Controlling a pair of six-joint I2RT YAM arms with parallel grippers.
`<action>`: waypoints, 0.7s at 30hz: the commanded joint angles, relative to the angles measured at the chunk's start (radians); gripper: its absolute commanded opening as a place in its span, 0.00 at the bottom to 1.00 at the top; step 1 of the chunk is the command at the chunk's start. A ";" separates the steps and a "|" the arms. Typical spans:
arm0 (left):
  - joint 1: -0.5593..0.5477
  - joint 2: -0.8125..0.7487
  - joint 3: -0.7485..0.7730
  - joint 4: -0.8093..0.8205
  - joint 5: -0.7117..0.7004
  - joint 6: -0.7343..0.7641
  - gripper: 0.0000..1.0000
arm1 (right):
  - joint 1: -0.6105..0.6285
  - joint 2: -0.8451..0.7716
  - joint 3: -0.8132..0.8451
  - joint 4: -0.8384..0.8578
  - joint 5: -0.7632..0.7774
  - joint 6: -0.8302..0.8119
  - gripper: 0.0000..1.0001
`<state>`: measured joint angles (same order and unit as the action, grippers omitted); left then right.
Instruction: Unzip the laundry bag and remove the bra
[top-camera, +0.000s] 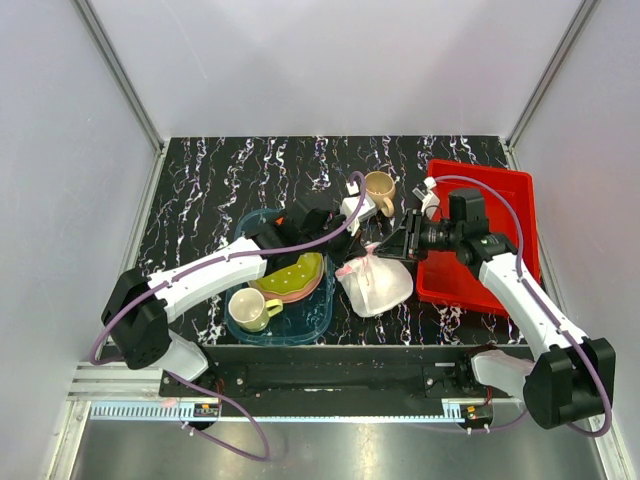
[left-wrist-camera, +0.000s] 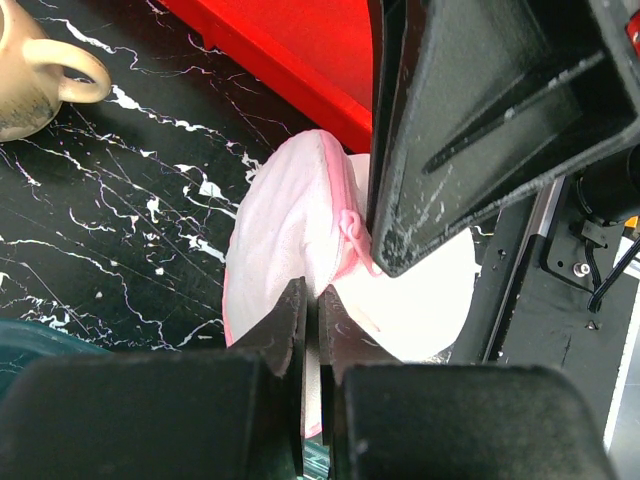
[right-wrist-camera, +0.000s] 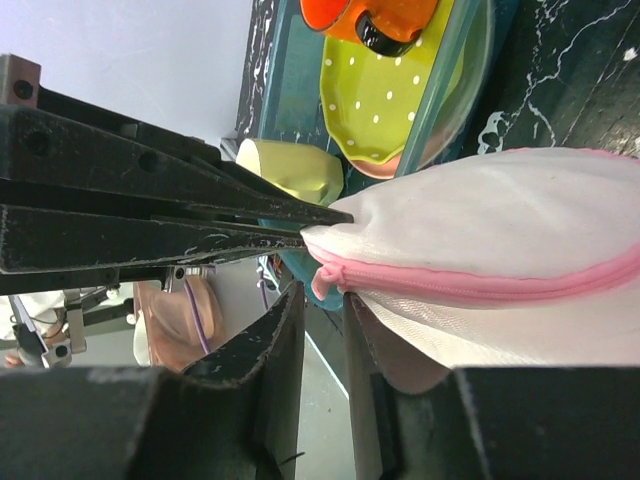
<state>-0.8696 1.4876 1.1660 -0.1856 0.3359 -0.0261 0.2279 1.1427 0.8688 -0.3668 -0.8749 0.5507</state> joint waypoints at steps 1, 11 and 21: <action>-0.003 -0.021 0.003 0.081 0.006 -0.009 0.00 | 0.050 -0.014 0.018 -0.006 0.039 -0.014 0.32; -0.003 -0.032 -0.003 0.072 -0.001 -0.008 0.00 | 0.090 -0.032 0.003 0.006 0.212 0.057 0.24; -0.003 -0.046 -0.019 0.071 -0.009 0.003 0.00 | 0.087 -0.098 -0.027 0.019 0.321 0.092 0.00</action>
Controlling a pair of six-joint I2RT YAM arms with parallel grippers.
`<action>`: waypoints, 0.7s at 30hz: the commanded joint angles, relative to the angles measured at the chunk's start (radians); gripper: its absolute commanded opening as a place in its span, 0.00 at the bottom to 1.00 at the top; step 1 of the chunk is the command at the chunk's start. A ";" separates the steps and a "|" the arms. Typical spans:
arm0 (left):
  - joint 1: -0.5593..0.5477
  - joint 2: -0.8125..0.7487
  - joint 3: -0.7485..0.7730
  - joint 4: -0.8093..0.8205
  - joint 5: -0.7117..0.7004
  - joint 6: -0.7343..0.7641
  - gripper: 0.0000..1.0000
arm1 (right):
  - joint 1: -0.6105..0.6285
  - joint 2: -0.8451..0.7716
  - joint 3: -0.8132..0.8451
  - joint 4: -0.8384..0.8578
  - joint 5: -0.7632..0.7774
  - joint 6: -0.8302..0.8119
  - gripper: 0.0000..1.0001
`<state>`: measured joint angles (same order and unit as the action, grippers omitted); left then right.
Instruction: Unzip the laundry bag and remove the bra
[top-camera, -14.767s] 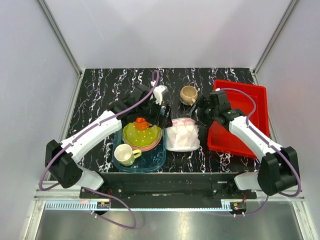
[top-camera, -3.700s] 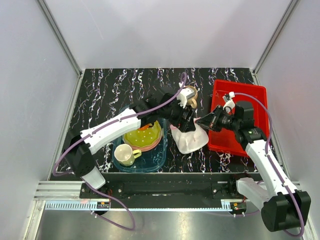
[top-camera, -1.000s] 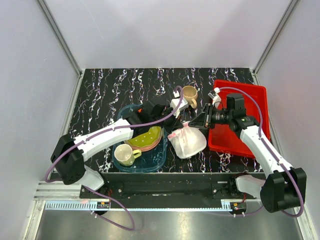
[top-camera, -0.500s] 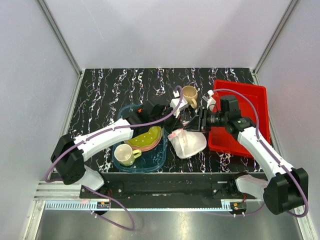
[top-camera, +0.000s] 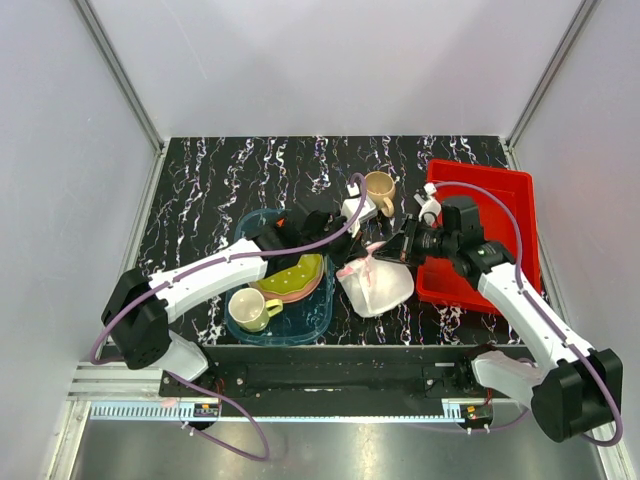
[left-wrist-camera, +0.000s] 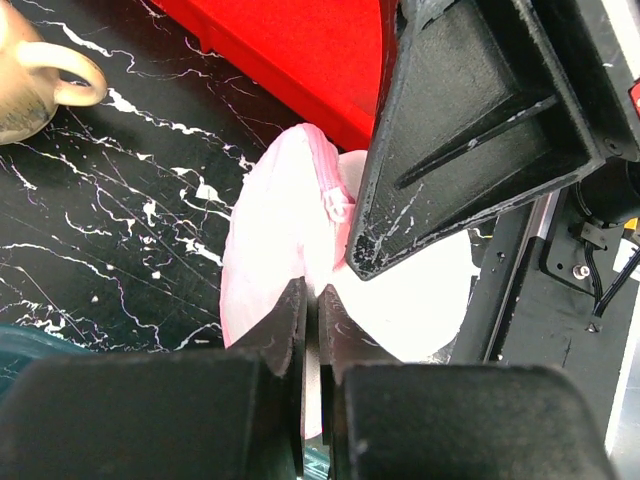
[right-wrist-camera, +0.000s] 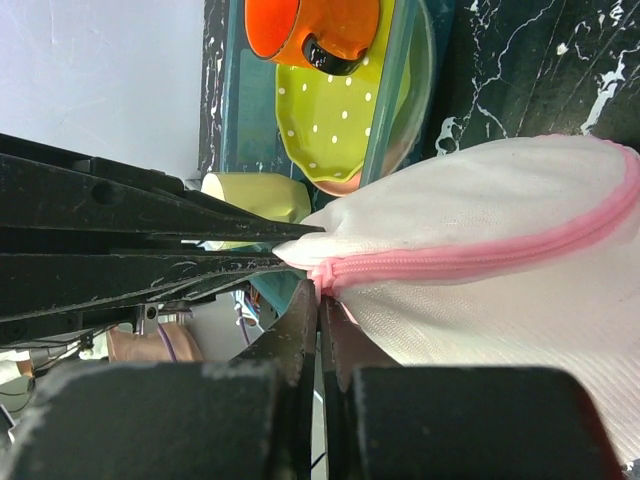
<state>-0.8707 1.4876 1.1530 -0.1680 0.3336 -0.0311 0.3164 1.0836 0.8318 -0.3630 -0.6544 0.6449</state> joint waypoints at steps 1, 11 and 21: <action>-0.002 -0.044 -0.007 0.055 -0.005 0.011 0.00 | 0.001 -0.043 0.012 0.003 0.114 -0.014 0.00; -0.002 -0.096 -0.035 0.035 -0.034 0.059 0.00 | -0.105 -0.060 0.052 -0.132 0.205 -0.131 0.00; -0.002 -0.122 -0.053 0.024 -0.039 0.073 0.00 | -0.135 -0.097 0.063 -0.159 0.188 -0.119 0.00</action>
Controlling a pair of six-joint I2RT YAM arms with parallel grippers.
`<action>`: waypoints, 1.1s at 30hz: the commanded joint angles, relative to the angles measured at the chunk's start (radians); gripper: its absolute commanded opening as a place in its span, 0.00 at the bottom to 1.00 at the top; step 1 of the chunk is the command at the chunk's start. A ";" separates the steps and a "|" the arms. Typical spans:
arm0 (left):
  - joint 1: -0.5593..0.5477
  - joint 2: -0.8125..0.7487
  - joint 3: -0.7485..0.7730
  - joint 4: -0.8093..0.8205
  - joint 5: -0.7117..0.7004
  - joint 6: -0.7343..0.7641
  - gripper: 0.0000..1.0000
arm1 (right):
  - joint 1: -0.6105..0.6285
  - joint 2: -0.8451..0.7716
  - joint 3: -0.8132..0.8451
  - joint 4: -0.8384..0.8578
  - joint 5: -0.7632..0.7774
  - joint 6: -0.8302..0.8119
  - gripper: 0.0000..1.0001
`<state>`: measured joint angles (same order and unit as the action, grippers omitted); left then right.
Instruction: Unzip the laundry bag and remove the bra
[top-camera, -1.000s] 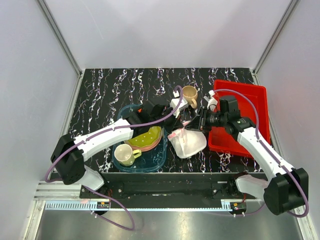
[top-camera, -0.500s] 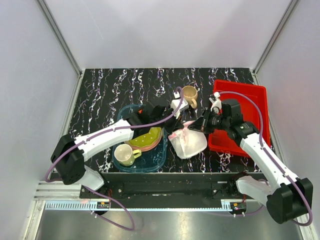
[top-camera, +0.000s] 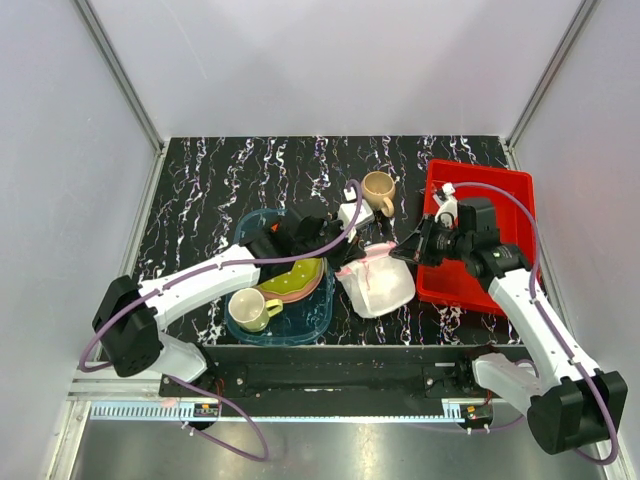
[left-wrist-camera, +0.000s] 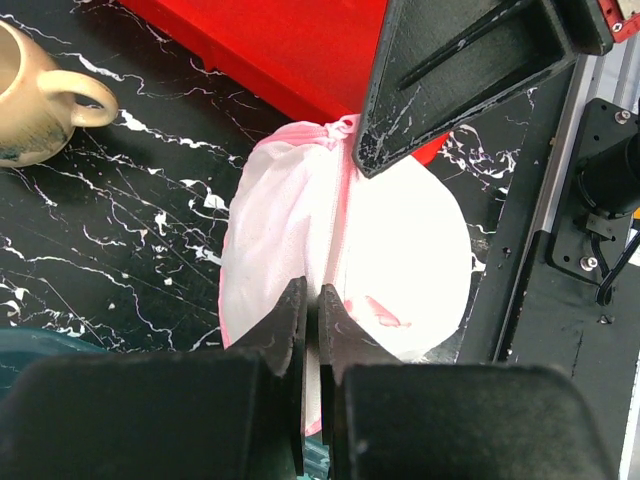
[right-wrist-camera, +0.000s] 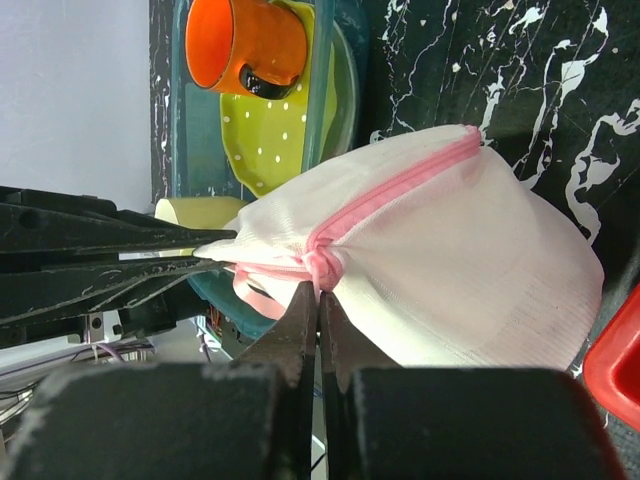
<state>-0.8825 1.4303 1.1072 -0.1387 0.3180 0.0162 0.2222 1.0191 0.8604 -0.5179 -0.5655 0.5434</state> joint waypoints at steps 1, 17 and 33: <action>0.010 -0.064 -0.004 -0.002 -0.022 0.022 0.00 | -0.043 -0.039 0.032 -0.002 0.095 -0.017 0.00; 0.027 -0.056 0.172 -0.087 -0.102 -0.379 0.82 | -0.038 -0.177 -0.116 0.226 0.032 0.314 0.00; 0.071 -0.116 -0.092 -0.001 0.087 -1.295 0.83 | -0.038 -0.120 -0.138 0.275 0.013 0.305 0.00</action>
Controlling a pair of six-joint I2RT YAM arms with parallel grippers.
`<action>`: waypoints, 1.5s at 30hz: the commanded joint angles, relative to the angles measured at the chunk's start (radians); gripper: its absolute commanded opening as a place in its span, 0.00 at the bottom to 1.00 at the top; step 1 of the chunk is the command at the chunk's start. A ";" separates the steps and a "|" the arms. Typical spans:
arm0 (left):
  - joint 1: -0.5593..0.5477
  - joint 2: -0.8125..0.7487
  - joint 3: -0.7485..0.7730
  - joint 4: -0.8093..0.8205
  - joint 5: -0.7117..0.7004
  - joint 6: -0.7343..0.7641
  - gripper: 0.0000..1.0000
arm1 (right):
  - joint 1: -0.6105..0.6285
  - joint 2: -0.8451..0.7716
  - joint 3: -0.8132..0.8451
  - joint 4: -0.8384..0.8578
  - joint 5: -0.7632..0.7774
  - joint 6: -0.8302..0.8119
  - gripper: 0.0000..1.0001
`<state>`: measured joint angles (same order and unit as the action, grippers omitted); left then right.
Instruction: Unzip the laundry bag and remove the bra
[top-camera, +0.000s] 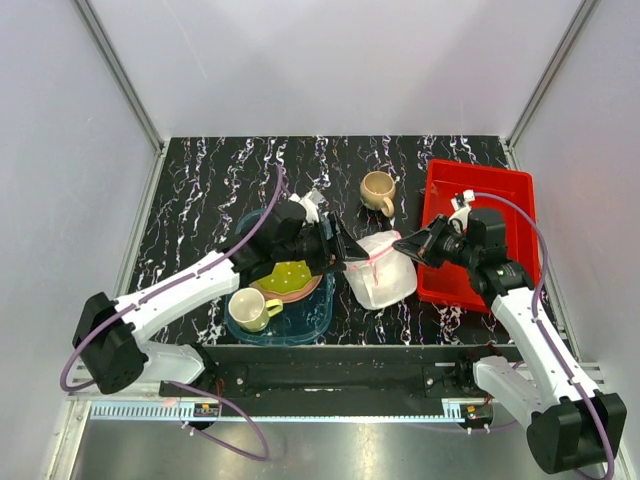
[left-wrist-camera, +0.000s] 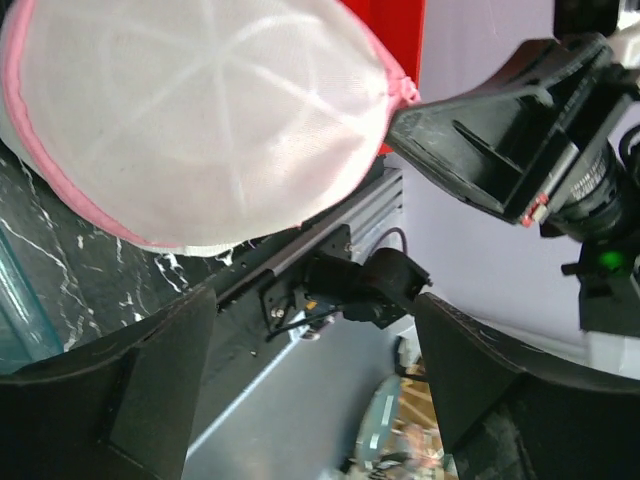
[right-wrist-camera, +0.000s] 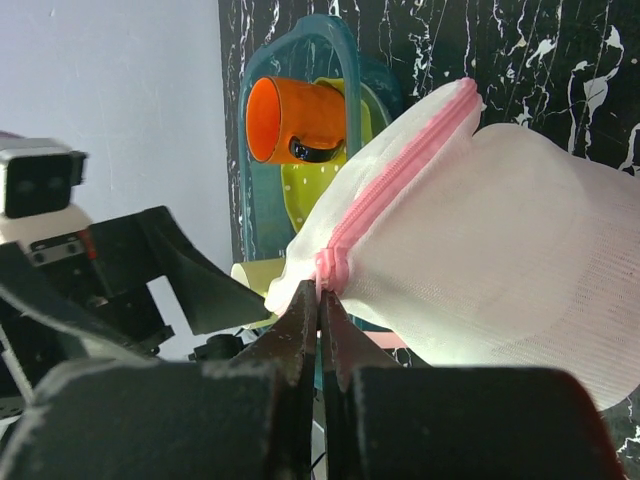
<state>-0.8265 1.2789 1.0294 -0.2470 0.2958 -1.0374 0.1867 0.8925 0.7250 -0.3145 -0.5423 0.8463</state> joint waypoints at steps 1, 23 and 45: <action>0.015 0.057 -0.014 0.130 0.117 -0.256 0.83 | -0.003 0.005 -0.004 0.075 -0.010 0.002 0.00; 0.062 0.346 0.116 0.298 0.061 -0.383 0.27 | -0.003 -0.084 -0.047 0.032 0.019 -0.016 0.00; 0.122 0.444 0.465 -0.116 0.299 0.276 0.00 | -0.001 0.057 0.175 -0.259 -0.100 -0.345 0.61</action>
<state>-0.7017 1.7126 1.4097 -0.3309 0.5049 -0.8989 0.1867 0.8883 0.8627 -0.5209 -0.5674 0.5869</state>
